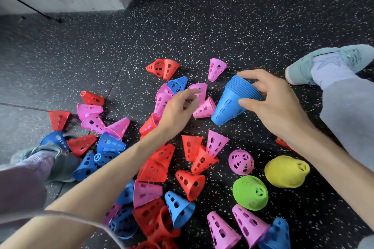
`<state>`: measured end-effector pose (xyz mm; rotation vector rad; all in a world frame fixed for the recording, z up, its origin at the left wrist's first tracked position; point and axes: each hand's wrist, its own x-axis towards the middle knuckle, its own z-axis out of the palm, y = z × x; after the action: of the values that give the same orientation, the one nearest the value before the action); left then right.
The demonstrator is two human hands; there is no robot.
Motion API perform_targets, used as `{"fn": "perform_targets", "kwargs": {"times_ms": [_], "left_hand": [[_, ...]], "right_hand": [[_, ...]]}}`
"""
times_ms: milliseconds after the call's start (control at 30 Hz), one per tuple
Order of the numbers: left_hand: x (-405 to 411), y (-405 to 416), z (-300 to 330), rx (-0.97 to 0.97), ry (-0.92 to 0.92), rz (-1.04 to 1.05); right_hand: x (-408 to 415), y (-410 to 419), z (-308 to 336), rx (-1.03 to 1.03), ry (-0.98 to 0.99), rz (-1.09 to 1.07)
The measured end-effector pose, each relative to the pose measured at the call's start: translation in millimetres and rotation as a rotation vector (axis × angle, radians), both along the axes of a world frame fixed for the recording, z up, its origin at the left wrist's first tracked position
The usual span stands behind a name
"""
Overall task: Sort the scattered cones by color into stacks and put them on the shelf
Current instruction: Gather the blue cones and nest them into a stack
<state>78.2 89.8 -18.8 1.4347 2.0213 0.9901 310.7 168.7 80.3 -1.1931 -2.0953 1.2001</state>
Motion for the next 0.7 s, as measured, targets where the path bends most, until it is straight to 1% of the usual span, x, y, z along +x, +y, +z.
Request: {"fn": "perform_targets", "kwargs": {"times_ms": [67, 100, 167, 267, 367, 500, 600, 700], "left_hand": [[-21.4, 15.5, -12.8, -0.113, 0.066, 0.067], [-29.7, 23.9, -19.5, -0.172, 0.070, 0.089], [-40.9, 40.0, -30.8, -0.256, 0.046, 0.096], [-50.1, 60.9, -42.4, -0.328, -0.004, 0.094], [-53.3, 72.4, -47.9, -0.409, -0.028, 0.162], [-52.2, 73.8, -50.6, -0.360, 0.017, 0.245], [-49.0, 63.7, -36.8, -0.258, 0.138, 0.337], [-52.1, 43.2, -19.5, -0.130, 0.181, 0.373]], "right_hand": [[-0.1, -1.0, -5.3, -0.026, 0.001, -0.001], [-0.1, -2.1, -8.1, -0.037, -0.001, 0.006], [0.6, -3.4, -14.2, -0.047, -0.008, 0.023], [2.8, -3.0, -19.6, -0.056, -0.023, 0.038], [3.1, -3.0, -19.4, -0.070, -0.033, 0.046], [1.3, -2.6, -15.4, -0.082, -0.028, 0.051], [0.1, -1.6, -14.2, -0.077, -0.023, 0.026], [-3.1, -3.6, -10.4, -0.058, -0.001, 0.006]]}}
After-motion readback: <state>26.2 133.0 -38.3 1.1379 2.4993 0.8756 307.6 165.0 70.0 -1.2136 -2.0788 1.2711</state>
